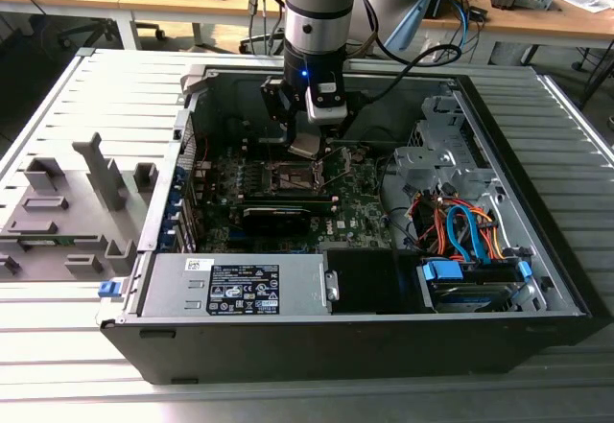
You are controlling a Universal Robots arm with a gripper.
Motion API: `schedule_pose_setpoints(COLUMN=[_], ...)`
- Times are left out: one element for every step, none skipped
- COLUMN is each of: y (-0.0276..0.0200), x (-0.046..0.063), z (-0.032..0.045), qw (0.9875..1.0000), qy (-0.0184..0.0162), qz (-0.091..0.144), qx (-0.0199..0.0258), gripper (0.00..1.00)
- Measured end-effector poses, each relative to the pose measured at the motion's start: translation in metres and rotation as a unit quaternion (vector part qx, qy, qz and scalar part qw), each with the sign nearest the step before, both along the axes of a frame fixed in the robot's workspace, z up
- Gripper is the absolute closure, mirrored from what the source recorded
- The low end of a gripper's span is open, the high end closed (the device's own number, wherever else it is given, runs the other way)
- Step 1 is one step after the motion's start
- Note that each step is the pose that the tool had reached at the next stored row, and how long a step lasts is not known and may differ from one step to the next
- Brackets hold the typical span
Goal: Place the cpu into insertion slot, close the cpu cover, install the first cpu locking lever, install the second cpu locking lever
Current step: 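Place the cpu into insertion slot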
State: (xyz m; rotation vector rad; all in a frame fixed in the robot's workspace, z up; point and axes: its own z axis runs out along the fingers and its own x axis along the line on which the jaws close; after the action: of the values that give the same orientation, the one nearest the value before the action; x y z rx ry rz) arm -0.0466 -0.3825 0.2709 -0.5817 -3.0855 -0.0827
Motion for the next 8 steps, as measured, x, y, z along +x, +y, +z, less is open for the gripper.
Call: schedule_pose_setpoints(y=[0.0000, 0.0000, 0.0000, 0.0000, 0.0000, 0.0000, 0.0000, 0.0000], x=[0.0000, 0.0000, 0.0000, 0.0000, 0.0000, 0.0000, 0.0000, 0.0000], z=[0.0000, 0.0000, 0.0000, 0.0000, 0.0000, 0.0000, 0.0000, 0.0000], qw=[1.0000, 1.0000, 1.0000, 1.0000, 1.0000, 1.0000, 1.0000, 1.0000], qy=[0.0000, 0.0000, 0.0000, 0.0000, 0.0000, 0.0000, 0.0000, 0.0000], qz=[0.000, -0.001, -0.001, -0.001, -0.002, -0.002, -0.002, -0.003], qx=[-0.0002, -0.0004, -0.0005, -0.0008, -0.0010, -0.0012, -0.0014, -0.0015], gripper=[0.46, 0.46, 0.46, 0.46, 0.46, 0.46, 0.46, 0.46])
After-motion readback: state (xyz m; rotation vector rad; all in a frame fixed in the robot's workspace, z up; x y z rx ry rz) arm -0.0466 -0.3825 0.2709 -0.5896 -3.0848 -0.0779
